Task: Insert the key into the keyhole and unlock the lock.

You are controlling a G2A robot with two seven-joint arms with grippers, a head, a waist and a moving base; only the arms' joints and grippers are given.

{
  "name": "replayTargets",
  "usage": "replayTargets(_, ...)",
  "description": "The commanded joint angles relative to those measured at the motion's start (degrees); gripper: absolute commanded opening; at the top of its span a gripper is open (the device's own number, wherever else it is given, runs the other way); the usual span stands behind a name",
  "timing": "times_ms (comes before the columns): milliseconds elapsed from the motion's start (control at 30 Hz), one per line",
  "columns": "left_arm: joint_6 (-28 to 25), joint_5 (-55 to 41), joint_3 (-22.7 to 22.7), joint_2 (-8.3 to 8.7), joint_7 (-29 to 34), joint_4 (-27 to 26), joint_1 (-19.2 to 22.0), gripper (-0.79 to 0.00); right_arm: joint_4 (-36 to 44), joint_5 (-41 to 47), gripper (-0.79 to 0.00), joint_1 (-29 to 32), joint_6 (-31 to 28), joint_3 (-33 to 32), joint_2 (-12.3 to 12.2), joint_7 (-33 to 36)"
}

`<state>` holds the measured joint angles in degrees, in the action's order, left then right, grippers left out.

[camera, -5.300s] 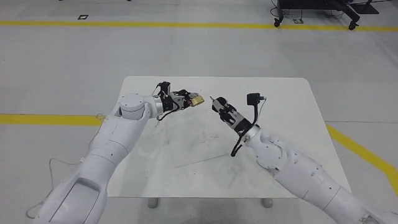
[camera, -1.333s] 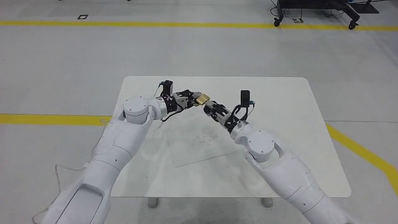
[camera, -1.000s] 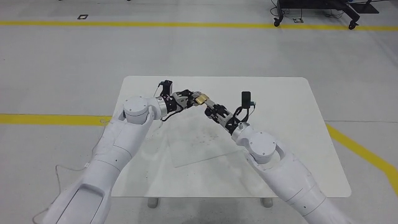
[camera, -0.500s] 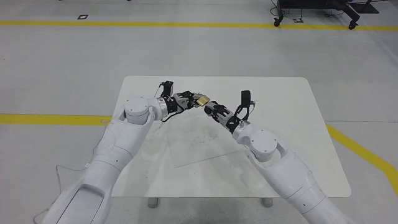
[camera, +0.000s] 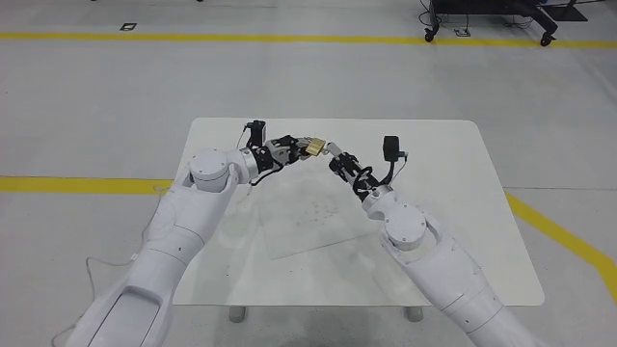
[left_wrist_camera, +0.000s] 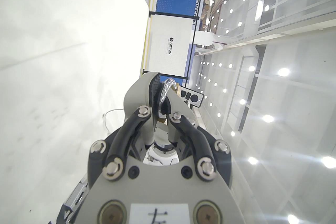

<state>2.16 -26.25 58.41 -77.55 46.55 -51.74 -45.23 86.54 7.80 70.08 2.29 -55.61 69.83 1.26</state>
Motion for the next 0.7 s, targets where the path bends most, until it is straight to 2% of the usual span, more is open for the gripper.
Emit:
replayTargets(0, -1.08, 0.02, 0.41, 0.08, -0.37, -0.48, -0.37, -0.785, -0.02, 0.27, 0.0, -0.01, 0.01, -0.02, 0.0, 0.23)
replayTargets(233, -3.8, 0.85, 1.34, 0.37, -0.85, -2.34, -1.58, -0.785, 0.22, 1.33, 0.0, 0.35, -0.44, -0.19, 0.04, 1.09)
replayTargets(300, -4.27, 1.36, 1.45, 0.44, -0.91, -2.78, -1.82, -0.785, -0.11, 5.34, -0.406, 0.66, -1.24, -1.51, -0.03, 5.18)
replayTargets(333, -4.49, 1.68, 1.43, 0.47, -0.74, -3.07, -1.93, -0.785, -0.56, 7.25, -0.465, 0.67, -1.25, -2.29, -0.09, 7.31)
replayTargets(500, -4.94, 4.07, 1.02, 0.6, -0.64, -3.92, -2.25, -0.785, -2.75, 14.19, -0.686, -0.03, -0.88, -4.96, -0.24, 16.08)
replayTargets(667, -4.94, 4.95, 0.95, 0.62, -0.79, -4.23, -2.37, -0.785, -3.97, 16.76, -0.717, -0.39, -1.05, -6.04, -0.14, 19.18)
